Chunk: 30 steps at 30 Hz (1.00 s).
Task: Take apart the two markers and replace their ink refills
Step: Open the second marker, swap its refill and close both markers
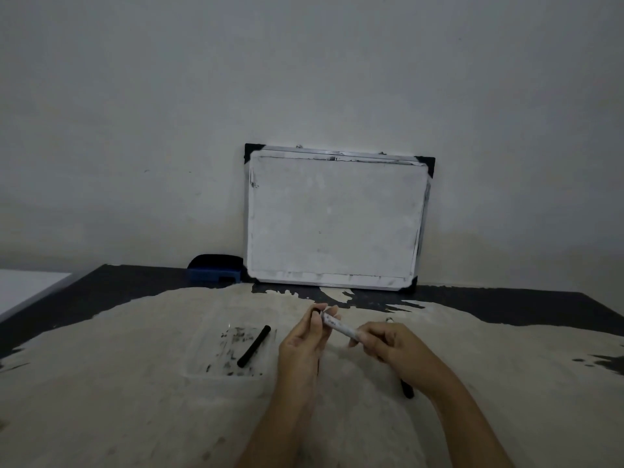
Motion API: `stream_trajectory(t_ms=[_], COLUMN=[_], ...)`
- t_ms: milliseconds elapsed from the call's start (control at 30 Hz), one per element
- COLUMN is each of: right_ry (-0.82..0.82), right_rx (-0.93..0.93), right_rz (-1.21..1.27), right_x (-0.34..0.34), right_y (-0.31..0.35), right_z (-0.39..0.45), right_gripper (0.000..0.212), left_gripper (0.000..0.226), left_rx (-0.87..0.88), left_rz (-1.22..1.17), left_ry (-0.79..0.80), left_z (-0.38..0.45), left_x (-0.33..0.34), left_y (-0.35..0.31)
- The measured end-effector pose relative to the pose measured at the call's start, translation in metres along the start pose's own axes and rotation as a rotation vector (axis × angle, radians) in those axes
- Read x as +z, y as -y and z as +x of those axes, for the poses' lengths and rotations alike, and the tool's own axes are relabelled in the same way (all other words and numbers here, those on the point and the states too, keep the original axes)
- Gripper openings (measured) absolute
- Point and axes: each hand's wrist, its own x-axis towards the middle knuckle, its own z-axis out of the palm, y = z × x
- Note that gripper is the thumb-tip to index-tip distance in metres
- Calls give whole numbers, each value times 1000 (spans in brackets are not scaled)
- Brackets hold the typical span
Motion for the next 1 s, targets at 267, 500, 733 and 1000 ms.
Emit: stream_trajectory(t_ms=[267,500,733,1000], right_ry=[-370,-693,-765,-730], right_rx=[-116,-200,-92,-59], right_rz=[-46,-139,-40,-72], right_x=[-1,-9,-15,-11], right_y=[-4,-16,-25,-33], right_z=[4,0,-6,-1], right_gripper=[19,24,28,27], left_gripper=[29,8,13,16], left_rx=[-37,25,98,150], left_rz=[39,153,814,1209], left_ry=[-129,-309,136,300], left_z=[-7,-7,-15,-13], left_x=[12,17,21,9], left_y=[4,-3,15,26])
